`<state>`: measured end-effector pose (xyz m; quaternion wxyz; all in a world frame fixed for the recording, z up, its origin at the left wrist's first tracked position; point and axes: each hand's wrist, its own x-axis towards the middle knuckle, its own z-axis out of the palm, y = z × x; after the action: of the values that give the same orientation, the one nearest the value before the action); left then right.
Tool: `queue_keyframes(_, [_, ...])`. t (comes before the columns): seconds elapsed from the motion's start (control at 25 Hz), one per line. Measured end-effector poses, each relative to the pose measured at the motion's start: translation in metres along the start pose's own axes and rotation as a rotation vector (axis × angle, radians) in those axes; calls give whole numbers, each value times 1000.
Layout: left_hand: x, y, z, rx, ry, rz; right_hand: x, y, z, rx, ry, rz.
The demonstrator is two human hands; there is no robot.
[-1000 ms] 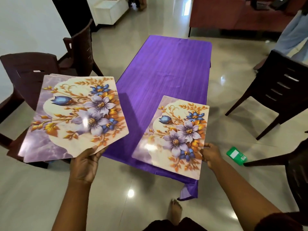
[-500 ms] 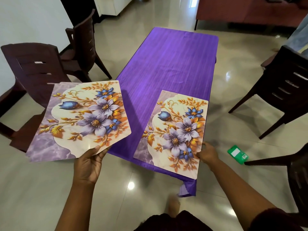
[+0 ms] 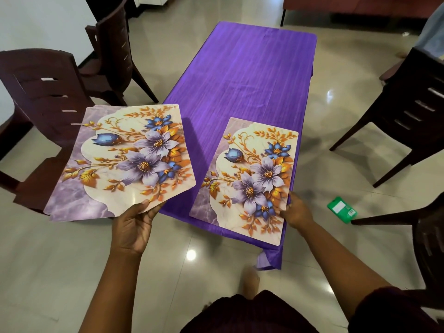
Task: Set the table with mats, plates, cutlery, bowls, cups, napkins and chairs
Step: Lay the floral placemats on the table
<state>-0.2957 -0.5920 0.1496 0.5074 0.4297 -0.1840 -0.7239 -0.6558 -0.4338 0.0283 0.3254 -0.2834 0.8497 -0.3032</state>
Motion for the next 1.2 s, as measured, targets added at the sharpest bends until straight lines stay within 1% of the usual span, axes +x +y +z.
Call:
queue_keyframes(0.28, [-2,-4,10,4,-22,-27,-3,6,3,-49,-9,-13])
queue_keyframes(0.44, [-1,-5,12,7,-21,-36,-5,8,8,-79,13,56])
queue_keyframes(0.48, [-2,-5,13,5,-24,-43,-10,4,10,-143,39,75])
queue_keyframes(0.52, [-2,-5,13,6,-26,-50,-15,-1,11,-269,60,70])
queue_keyframes(0.56, [-3,-4,13,12,-28,-55,-22,-6,13,-431,71,16])
queue_keyframes(0.6, [-4,-4,14,20,-28,-57,-28,-9,15,-545,54,-84])
queue_keyframes(0.68, [-6,-3,15,35,-34,-53,-40,-12,18,-606,-86,-224])
queue_keyframes(0.76, [-9,-3,15,40,-44,-53,-46,-6,21,-686,-222,-226])
queue_keyframes(0.8, [-10,-3,15,45,-45,-57,-47,-3,22,-748,-263,-212])
queue_keyframes(0.88, [-13,-3,14,58,-46,-63,-48,0,24,-844,-281,-203])
queue_keyframes(0.96, [-17,-2,13,63,-56,-64,-50,-2,24,-890,-282,-193])
queue_keyframes(1.2, [-31,1,9,92,-77,-60,-56,-9,25,-924,-273,-171])
